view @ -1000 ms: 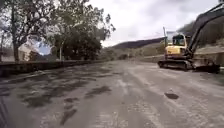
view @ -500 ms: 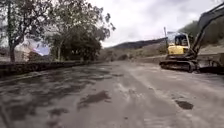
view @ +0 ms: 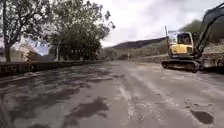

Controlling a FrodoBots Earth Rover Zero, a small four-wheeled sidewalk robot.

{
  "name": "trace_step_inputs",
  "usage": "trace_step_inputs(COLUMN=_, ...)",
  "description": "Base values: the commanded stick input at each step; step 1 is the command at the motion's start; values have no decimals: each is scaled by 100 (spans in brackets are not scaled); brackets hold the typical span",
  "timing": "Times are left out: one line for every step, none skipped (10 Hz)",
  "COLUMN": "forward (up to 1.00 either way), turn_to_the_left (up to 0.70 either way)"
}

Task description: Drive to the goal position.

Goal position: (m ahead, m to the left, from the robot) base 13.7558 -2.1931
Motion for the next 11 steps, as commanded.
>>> trace_step_inputs(forward=70, turn_to_the_left=0)
trace_step_inputs(forward=70, turn_to_the_left=0)
trace_step_inputs(forward=70, turn_to_the_left=0)
trace_step_inputs(forward=70, turn_to_the_left=0)
trace_step_inputs(forward=70, turn_to_the_left=0)
trace_step_inputs(forward=70, turn_to_the_left=0)
trace_step_inputs(forward=70, turn_to_the_left=0)
trace_step_inputs(forward=70, turn_to_the_left=0)
trace_step_inputs(forward=70, turn_to_the_left=0)
trace_step_inputs(forward=70, turn_to_the_left=0)
trace_step_inputs(forward=70, turn_to_the_left=0)
